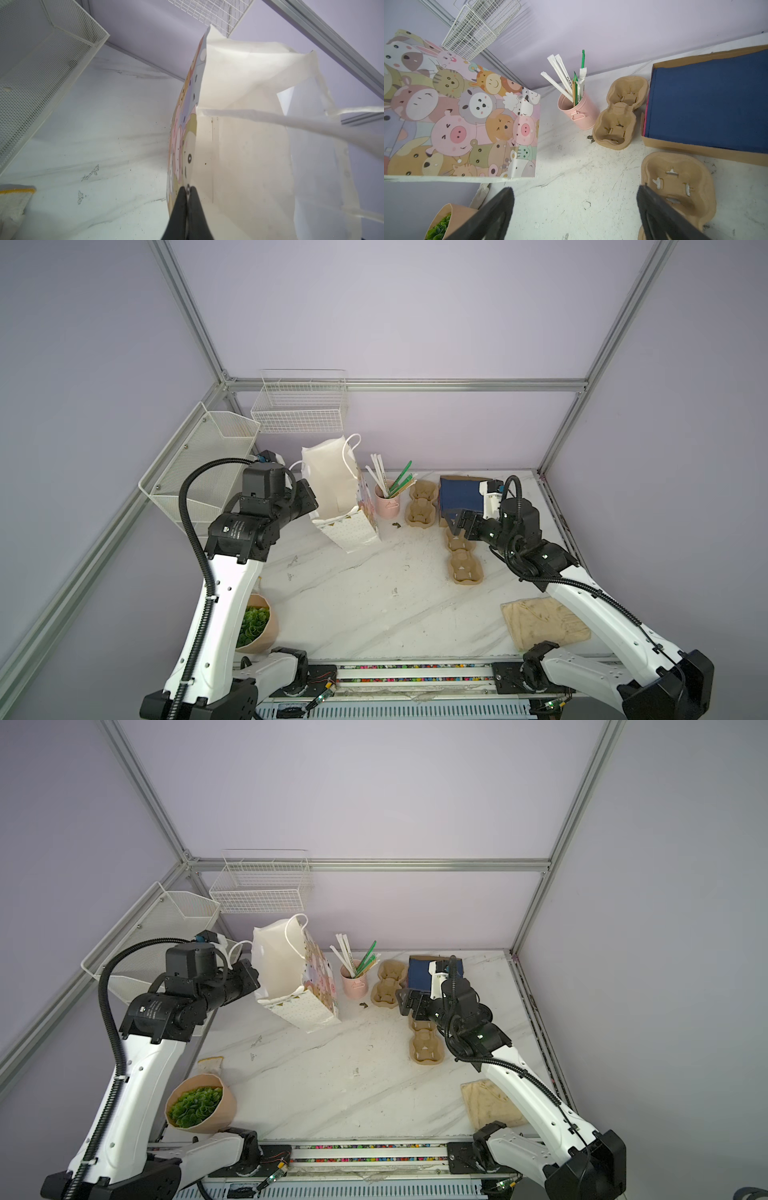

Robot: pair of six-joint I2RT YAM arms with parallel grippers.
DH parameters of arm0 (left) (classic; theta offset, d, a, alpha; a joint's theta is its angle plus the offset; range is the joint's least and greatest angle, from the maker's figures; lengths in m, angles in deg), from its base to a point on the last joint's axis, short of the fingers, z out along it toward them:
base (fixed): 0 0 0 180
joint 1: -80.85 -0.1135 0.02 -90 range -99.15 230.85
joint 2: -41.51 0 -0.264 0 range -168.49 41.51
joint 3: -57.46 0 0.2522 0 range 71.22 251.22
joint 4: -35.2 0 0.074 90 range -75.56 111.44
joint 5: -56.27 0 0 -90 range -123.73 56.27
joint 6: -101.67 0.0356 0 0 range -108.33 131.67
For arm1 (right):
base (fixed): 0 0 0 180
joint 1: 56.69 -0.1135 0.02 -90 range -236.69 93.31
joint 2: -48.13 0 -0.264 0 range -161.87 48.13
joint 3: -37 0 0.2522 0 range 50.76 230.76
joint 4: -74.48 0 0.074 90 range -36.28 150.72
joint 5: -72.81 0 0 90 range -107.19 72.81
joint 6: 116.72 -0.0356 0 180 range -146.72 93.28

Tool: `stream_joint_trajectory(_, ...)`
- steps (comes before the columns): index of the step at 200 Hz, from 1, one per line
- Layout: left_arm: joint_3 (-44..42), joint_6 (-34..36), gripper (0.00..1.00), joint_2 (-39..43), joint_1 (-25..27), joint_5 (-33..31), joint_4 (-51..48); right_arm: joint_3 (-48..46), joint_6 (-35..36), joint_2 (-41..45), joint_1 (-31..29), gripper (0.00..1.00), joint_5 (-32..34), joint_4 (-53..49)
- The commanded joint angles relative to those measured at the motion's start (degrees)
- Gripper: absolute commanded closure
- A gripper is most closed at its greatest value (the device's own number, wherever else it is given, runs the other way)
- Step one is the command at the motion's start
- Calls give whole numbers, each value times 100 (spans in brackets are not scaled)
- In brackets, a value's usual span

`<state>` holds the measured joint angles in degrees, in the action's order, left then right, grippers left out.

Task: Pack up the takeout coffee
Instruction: 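Drag the gift bag toward the table center with the left gripper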

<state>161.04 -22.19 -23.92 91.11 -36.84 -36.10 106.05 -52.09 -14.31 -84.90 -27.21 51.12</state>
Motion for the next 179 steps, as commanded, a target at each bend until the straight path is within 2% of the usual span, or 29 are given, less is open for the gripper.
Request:
stream_joint_trajectory(1, -270, -134, 100, 205, 277, -4, -357, 122, -104, 156, -34, 5, 22, -208)
stream_joint_trajectory(32, -392, -411, 100, 437, 869, -138, -652, 131, -143, 341, -27, 5, 116, -355)
stream_joint_trajectory(84, -735, -1122, 100, 516, 2041, -785, -634, 200, -170, 388, -28, 5, 609, -994)
stream_joint_trajectory(179, -1012, -1918, 100, 146, 2741, -1215, -165, 12, -273, 653, -30, 5, 716, -1297)
